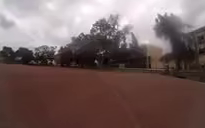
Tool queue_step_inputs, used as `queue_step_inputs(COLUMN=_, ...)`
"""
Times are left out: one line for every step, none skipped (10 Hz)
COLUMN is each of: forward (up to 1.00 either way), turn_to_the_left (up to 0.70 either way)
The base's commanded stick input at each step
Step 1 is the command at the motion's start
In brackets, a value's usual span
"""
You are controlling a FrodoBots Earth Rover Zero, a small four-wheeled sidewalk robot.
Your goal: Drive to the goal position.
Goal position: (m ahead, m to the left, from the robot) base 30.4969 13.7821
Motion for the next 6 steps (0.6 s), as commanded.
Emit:
queue_step_inputs(forward=1.00, turn_to_the_left=0.00)
queue_step_inputs(forward=1.00, turn_to_the_left=0.00)
queue_step_inputs(forward=1.00, turn_to_the_left=0.00)
queue_step_inputs(forward=1.00, turn_to_the_left=0.00)
queue_step_inputs(forward=1.00, turn_to_the_left=0.00)
queue_step_inputs(forward=1.00, turn_to_the_left=0.00)
